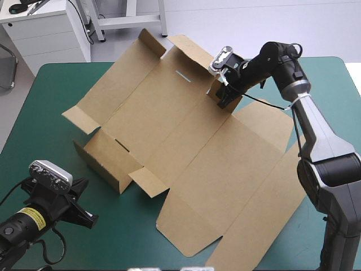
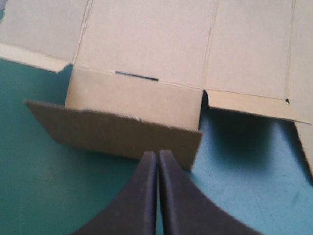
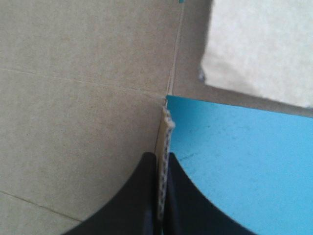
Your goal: Fold the box
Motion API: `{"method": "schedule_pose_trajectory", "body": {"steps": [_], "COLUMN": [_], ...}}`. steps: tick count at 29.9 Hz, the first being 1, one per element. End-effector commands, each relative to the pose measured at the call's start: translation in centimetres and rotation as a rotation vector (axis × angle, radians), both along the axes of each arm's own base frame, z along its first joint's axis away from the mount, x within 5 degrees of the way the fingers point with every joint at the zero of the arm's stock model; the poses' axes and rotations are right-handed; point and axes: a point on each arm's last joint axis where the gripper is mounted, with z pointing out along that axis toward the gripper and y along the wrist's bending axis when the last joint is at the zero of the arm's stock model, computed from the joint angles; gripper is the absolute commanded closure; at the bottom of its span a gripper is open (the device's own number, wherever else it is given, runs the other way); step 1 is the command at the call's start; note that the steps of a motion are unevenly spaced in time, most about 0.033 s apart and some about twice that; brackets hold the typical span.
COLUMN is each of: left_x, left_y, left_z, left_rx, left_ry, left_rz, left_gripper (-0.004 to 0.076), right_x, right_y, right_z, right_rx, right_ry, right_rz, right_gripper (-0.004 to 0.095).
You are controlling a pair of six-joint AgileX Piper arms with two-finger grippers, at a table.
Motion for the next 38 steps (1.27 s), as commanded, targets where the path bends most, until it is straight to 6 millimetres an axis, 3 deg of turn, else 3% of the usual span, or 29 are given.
{"method": "schedule_pose_trajectory", "body": {"steps": [1, 7, 13, 21, 29, 32, 38], "left_x": [0.2, 0.2, 0.2, 0.2, 0.2, 0.2, 0.2], "left_y": [-0.1, -0.1, -0.1, -0.1, -0.1, -0.1, -0.1], "left_z": [1.5, 1.5, 1.5, 1.5, 1.5, 1.5, 1.4], "left_rx": [-0.031, -0.031, -0.031, -0.028, -0.028, -0.028, -0.031], "left_ry": [-0.073, -0.073, -0.073, -0.076, -0.076, -0.076, -0.073], "left_rz": [-0.01, -0.01, -0.01, -0.013, -0.013, -0.013, -0.01], "left_gripper": [0.0731, 0.0731, 0.0731, 0.0731, 0.0731, 0.0731, 0.0731], "right_x": [-2.0, -3.1, -4.1, -5.1, -4.2, -4.0, -3.9], "right_y": [2.1, 5.5, 8.0, 8.8, 9.7, 9.9, 9.9], "right_z": [3.7, 3.7, 4.2, 3.8, 1.3, 0.8, 0.9], "right_rx": [-0.033, -0.265, -0.202, -0.137, -0.133, -0.125, -0.125], "right_ry": [-0.194, -0.395, -0.452, -0.382, -0.295, -0.289, -0.289], "right_rz": [0.096, 0.269, 0.323, 0.418, 0.443, 0.441, 0.43], "right_gripper": [0.0923, 0.0928, 0.0928, 0.0928, 0.0906, 0.0779, 0.0403]}}
